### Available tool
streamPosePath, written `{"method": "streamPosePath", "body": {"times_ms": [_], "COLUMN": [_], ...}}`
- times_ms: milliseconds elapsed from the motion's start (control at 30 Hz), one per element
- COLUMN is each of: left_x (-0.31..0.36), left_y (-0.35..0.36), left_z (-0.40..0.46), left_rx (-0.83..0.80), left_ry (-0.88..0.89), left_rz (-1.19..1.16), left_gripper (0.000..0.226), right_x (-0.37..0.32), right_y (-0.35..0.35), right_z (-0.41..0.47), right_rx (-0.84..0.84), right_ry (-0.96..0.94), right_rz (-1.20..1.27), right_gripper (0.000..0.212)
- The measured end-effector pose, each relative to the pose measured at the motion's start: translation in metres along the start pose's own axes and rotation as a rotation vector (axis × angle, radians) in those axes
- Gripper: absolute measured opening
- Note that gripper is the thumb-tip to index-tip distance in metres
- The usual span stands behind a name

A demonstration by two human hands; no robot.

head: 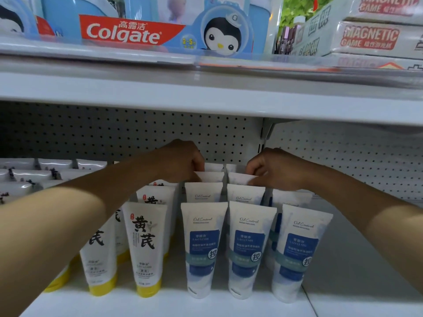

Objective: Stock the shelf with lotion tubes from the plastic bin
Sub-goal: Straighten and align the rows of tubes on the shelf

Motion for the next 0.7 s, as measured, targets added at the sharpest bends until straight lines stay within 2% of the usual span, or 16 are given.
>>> {"method": "streamPosePath", "body": {"times_ms": [100,333,700], "left_x": [-0.0002,-0.0020,-0.0005], "left_y": [-0.0007,-0.0017,-0.0013], "left_z": [-0.0014,-0.0034,-0.0043], "left_rx": [0.011,0.013,0.006], "left_ry": [0.027,0.030,0.013], "left_rz": [0.011,0.014,0.010], "left_gripper": [0.017,0.014,0.021], "right_x": [-0.0013,-0.0056,-0.0069], "right_y": [-0.0005,0.0000,0.0008], "right_z": [-0.0005,-0.0014,-0.0015], "right_rx": [-0.006,0.006,-0.021], "right_ry": [0.014,0.039,0.049], "right_rz": [0.019,0.067,0.058], "right_gripper": [0.004,0.029,0.013]}}
Point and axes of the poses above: each hand's wrist, its own z-axis towards the middle knuckle, its own y-axis out of the palm, x = y × z, the point moved 5 cm from there along z, towards the middle knuckle, and after that the axes turned 7 degrees about -z, right-handed, at the moved point
